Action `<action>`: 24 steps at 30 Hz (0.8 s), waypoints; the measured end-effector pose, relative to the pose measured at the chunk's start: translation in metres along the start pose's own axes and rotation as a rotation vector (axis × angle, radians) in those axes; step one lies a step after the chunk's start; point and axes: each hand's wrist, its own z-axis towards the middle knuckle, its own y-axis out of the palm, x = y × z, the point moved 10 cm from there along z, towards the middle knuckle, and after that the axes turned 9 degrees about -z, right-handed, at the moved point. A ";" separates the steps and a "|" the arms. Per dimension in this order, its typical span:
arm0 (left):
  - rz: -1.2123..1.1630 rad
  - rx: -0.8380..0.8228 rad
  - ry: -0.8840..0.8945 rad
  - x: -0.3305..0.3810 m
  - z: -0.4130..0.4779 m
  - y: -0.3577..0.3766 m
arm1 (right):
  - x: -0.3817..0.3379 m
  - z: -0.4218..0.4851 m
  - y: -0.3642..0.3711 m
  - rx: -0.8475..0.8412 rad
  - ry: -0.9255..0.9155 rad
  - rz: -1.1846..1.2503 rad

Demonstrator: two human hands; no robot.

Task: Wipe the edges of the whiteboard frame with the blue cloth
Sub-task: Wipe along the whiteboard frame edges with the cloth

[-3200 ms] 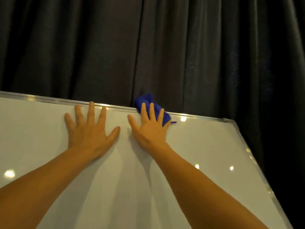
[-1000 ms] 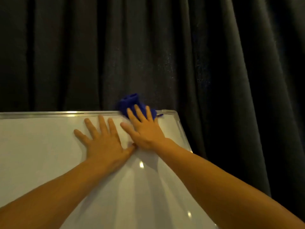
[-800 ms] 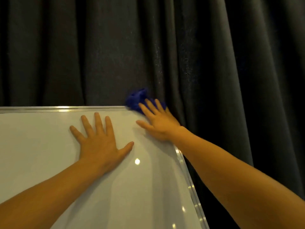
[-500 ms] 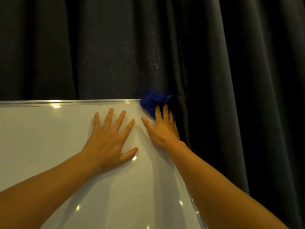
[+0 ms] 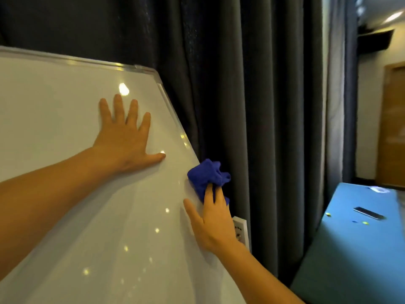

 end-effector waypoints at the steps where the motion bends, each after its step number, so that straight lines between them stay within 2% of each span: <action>1: -0.008 0.013 0.000 0.003 -0.003 -0.001 | 0.013 -0.014 0.001 -0.024 0.073 0.023; 5: -0.012 0.032 0.023 0.023 -0.016 -0.008 | 0.020 -0.052 -0.009 -0.044 0.248 0.048; 8: 0.007 0.027 0.054 0.042 -0.025 -0.013 | -0.005 -0.023 -0.027 -0.066 0.404 0.128; 11: 0.005 0.043 0.055 0.047 -0.026 -0.012 | -0.059 0.039 -0.052 0.017 0.302 0.251; 13: -0.004 0.037 0.029 0.042 -0.027 -0.014 | -0.063 0.052 -0.055 0.033 0.242 0.198; 16: 0.008 0.042 0.021 0.041 -0.019 -0.007 | 0.000 0.036 -0.031 -0.065 0.334 0.165; 19: 0.032 0.016 0.028 0.036 -0.025 0.004 | 0.038 0.021 -0.001 -0.197 0.440 0.294; 22: 0.033 0.050 0.023 0.037 -0.026 0.000 | 0.015 0.040 -0.013 -0.094 0.363 0.318; 24: 0.043 0.056 0.010 0.040 -0.025 -0.006 | -0.013 0.051 -0.027 -0.012 0.249 0.268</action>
